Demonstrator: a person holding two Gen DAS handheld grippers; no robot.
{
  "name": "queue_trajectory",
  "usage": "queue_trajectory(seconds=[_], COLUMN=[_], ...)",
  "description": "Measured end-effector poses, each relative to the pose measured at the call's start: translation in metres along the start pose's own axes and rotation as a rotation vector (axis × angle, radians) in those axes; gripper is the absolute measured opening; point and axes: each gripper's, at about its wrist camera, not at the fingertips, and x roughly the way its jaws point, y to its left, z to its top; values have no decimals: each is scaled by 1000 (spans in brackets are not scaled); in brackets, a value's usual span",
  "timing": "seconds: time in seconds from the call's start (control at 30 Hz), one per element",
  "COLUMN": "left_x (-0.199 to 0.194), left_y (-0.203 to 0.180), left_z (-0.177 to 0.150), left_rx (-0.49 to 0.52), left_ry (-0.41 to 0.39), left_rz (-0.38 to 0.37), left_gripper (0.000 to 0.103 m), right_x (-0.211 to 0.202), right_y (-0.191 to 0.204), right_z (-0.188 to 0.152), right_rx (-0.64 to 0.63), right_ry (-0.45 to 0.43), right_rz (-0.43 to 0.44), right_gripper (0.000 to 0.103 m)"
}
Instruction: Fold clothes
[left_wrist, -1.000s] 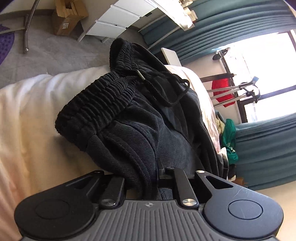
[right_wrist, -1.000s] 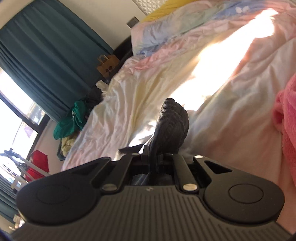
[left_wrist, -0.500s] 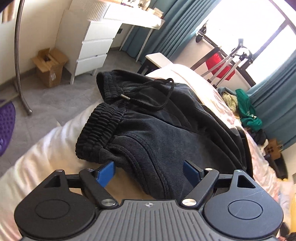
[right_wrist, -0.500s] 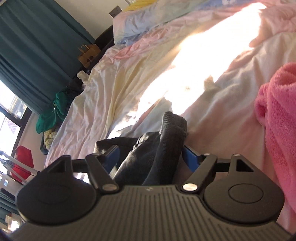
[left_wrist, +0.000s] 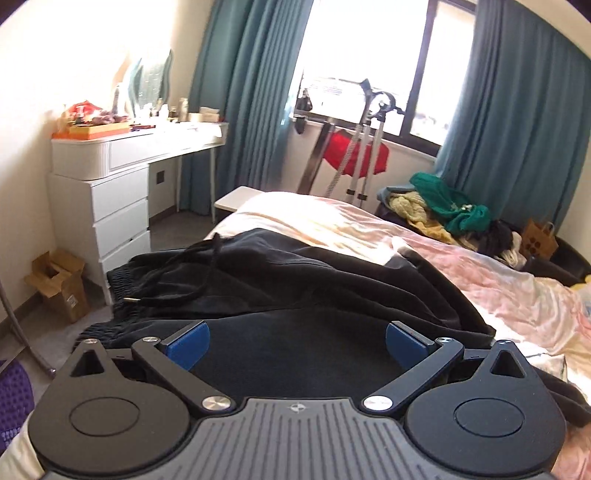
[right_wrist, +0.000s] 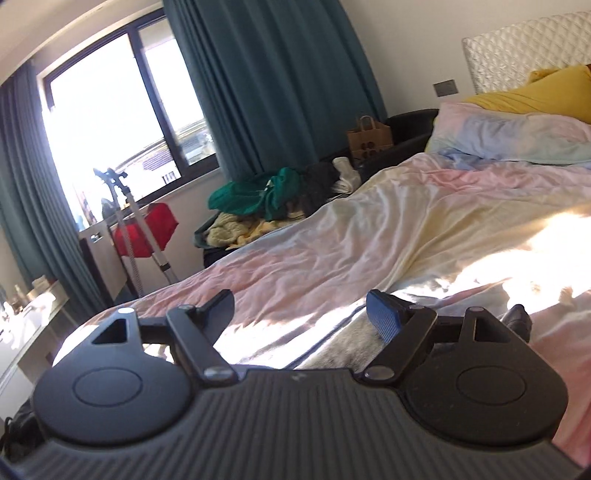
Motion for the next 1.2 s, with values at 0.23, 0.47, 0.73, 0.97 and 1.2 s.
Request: queue_trajectory(seconds=[0.23,0.47,0.73,0.97,1.2], left_x=[51,93,144,155,167], left_y=[-70,-117,-107,-101,-111], left_z=[-11,-28,-62,-67,-76], left_rx=[79,214,179,100,138], left_ry=[7,-29,68,68,-34], left_rz=[-102,-154,-197,-286,-357], left_gripper=[103,103,103,103,103], right_x=[2,5,27,66,156], right_y=[32,49,57,56,73], right_z=[-14,-30,-55,-66,-63], right_rx=[-79,-99,-88,44,138], right_ry=[57,75,201,293,355], right_rz=[169,266,339,351,302], right_gripper=[81,81,12,14,62])
